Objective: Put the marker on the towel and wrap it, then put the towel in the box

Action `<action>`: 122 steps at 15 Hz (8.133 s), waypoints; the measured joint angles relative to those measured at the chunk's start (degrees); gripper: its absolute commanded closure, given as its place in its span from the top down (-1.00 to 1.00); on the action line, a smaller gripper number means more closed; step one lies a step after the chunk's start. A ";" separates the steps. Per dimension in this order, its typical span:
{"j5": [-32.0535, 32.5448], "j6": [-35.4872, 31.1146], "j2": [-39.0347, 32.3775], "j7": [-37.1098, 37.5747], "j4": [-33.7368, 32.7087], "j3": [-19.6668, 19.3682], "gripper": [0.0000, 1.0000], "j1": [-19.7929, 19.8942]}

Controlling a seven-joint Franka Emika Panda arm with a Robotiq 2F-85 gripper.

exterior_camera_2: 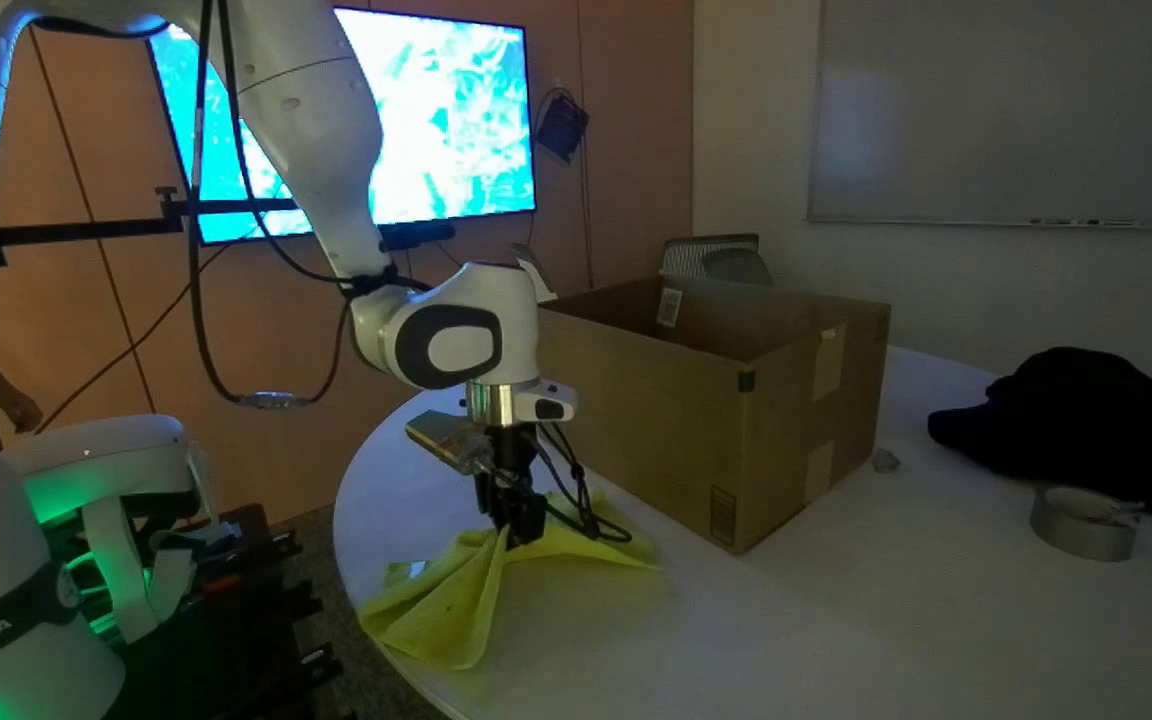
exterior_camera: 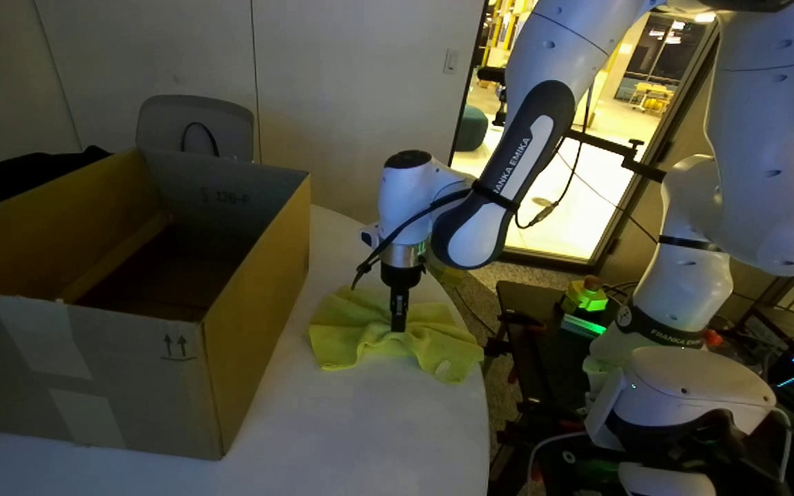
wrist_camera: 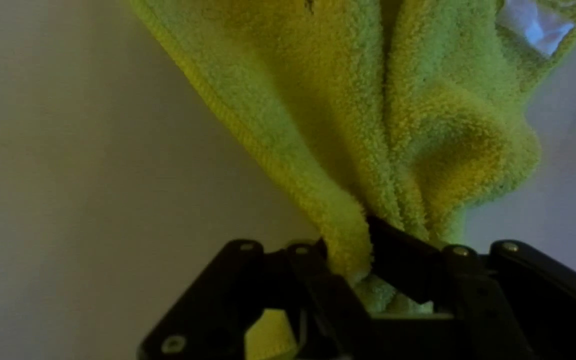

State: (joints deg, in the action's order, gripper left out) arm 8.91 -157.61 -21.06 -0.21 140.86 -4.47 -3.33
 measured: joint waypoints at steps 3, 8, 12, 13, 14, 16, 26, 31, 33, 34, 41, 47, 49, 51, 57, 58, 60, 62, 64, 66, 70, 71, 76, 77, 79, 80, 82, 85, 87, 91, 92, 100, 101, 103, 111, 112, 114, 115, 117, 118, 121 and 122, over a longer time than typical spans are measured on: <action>4.69 2.47 1.69 5.13 0.78 -1.40 -0.80 -3.39; 9.19 7.46 2.11 14.32 1.00 -1.17 -0.80 -8.54; 6.90 11.04 2.11 17.88 0.42 1.79 -0.81 -10.14; 4.54 11.74 2.11 17.78 0.06 3.03 -0.81 -9.97; 1.98 12.46 2.11 17.60 -0.43 4.31 -0.81 -9.71; -3.28 13.71 2.08 17.25 -1.69 6.79 -0.81 -9.23; -12.69 14.13 -4.18 23.16 -10.50 10.25 -0.81 -9.61; -13.91 8.99 -9.64 25.39 -13.81 10.29 -0.26 -11.03; -14.00 6.85 -10.41 25.37 -14.11 10.45 -0.10 -11.45; -14.00 5.93 -10.41 25.23 -14.11 10.61 0.04 -11.59; -17.39 0.73 -8.36 16.30 -12.35 16.23 1.00 -9.33; -26.19 0.24 -3.04 -0.22 -7.88 26.88 1.00 -1.78; -28.33 0.24 -1.55 -3.66 -6.72 28.99 1.00 -0.74; -29.09 0.24 -0.46 -5.03 -6.00 30.05 1.00 -0.72; -15.48 0.03 -1.46 7.75 -6.24 19.04 1.00 -12.50; -10.99 0.14 -2.68 12.22 -6.68 14.60 1.00 -16.61; -2.44 1.08 -5.93 21.22 -8.60 6.61 1.00 -24.33; 4.28 2.93 -9.15 29.10 -11.28 1.42 1.00 -29.87; 7.77 5.66 -11.27 34.04 -13.72 -1.71 1.00 -33.76; 8.95 8.94 -11.58 36.20 -15.25 -2.60 1.00 -35.62; 9.13 13.84 -10.38 36.52 -16.05 -2.33 1.00 -35.55; 9.13 14.71 -9.76 36.48 -15.91 -2.16 1.00 -35.17; 9.09 16.49 -4.62 35.59 -12.89 0.16 1.00 -31.11; 8.80 16.49 -3.33 35.02 -11.72 1.25 1.00 -29.74; 7.24 16.48 -0.96 33.41 -9.27 3.96 1.00 -26.63; 5.96 16.42 0.12 32.44 -8.01 5.43 1.00 -24.99; 2.61 16.32 2.06 30.26 -5.61 8.11 1.00 -22.13; -2.50 15.82 4.59 27.16 -2.29 11.36 1.00 -19.14; -5.06 14.57 5.65 25.53 -0.17 12.97 1.00 -17.96; -8.70 9.34 6.61 23.49 4.72 14.90 1.00 -16.62; -9.22 7.68 6.68 23.31 6.07 15.08 1.00 -16.46; -15.07 -3.27 6.50 20.20 14.14 16.03 1.00 -14.29; -15.52 -4.56 6.28 19.80 14.57 16.09 1.00 -13.87; -16.09 -6.93 5.80 19.41 15.20 16.09 1.00 -13.08; -16.18 -13.05 1.63 19.32 15.97 15.70 0.93 -12.34; -16.18 -13.06 1.10 19.32 15.96 15.70 0.59 -12.34; -16.18 -13.06 0.20 19.32 15.94 15.70 0.63 -12.36; -16.18 -13.07 -0.06 19.32 15.93 15.68 0.56 -12.38; -16.18 -13.06 0.12 19.32 15.93 15.55 0.71 -12.40; -16.17 -13.06 0.15 19.34 15.93 15.51 0.61 -12.45; -16.18 -13.35 0.31 19.37 15.92 15.18 0.71 -12.78; -16.18 -13.54 0.38 19.37 15.90 15.12 0.86 -12.78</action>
State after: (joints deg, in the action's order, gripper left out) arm -7.27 -171.15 -20.68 19.16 156.76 10.65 -16.11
